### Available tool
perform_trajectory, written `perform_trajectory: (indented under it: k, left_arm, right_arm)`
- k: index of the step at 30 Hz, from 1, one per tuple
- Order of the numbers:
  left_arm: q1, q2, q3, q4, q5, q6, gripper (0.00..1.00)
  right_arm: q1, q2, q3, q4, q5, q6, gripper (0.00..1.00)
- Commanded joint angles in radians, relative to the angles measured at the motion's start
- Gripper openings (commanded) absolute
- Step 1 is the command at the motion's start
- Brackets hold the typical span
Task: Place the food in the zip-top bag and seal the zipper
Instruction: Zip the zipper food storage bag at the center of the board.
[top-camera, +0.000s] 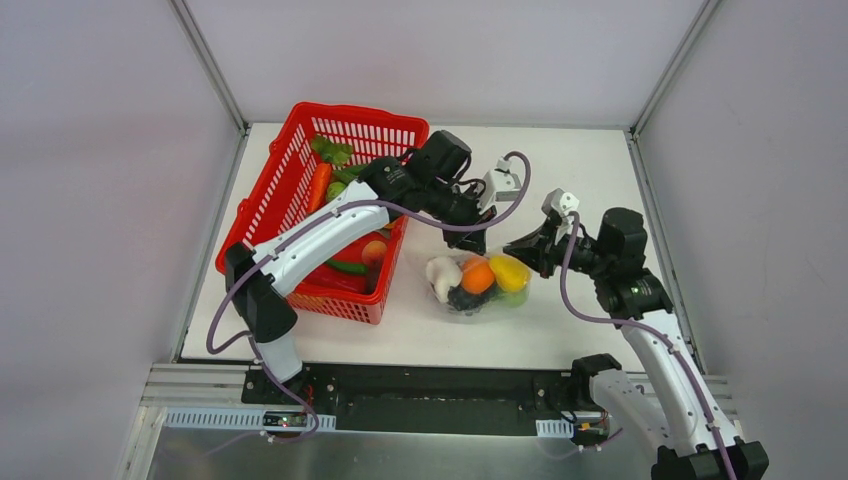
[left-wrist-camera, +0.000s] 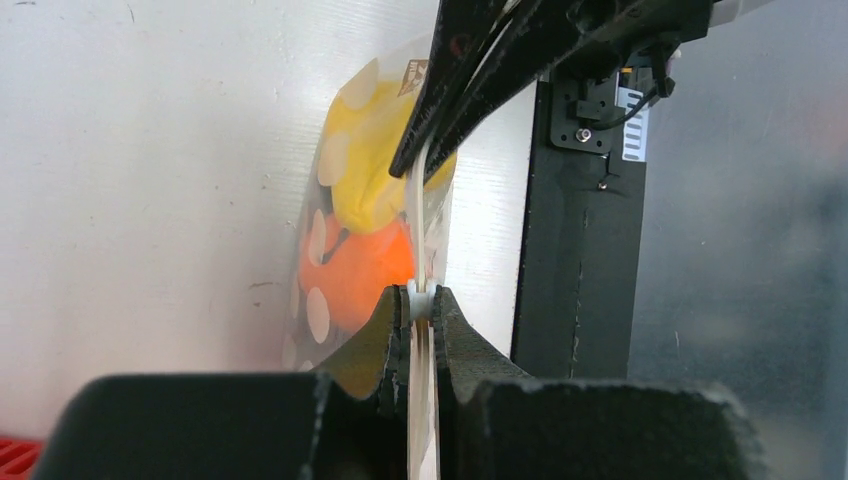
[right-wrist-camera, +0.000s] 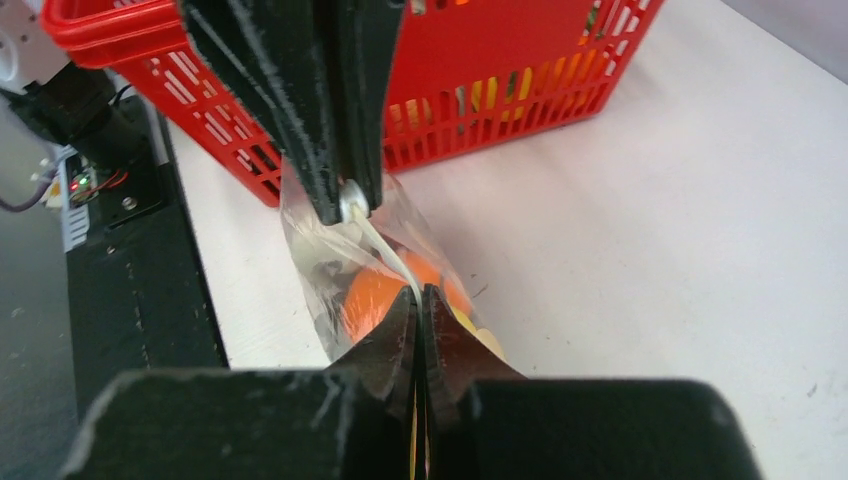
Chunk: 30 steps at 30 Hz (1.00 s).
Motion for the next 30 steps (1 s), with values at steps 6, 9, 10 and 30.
perform_trajectory:
  k: [6,9,10,30]
  left_arm:
    - [0.032,-0.146,-0.152,0.032,-0.070,0.003,0.00]
    - [0.051,-0.180,-0.196,0.034,-0.086,0.004,0.00]
    - [0.055,-0.189,-0.206,0.038,-0.090,0.004,0.00]
    - [0.030,-0.116,-0.065,0.025,0.022,-0.011,0.00]
  right_arm:
    - [-0.002,-0.086,-0.060,0.140,0.291,0.128,0.00]
    - [-0.003,-0.103,-0.066,0.128,0.339,0.121,0.00]
    - [-0.003,-0.106,-0.064,0.124,0.341,0.118,0.00]
    - [0.000,0.058,0.135,-0.109,-0.023,-0.081,0.75]
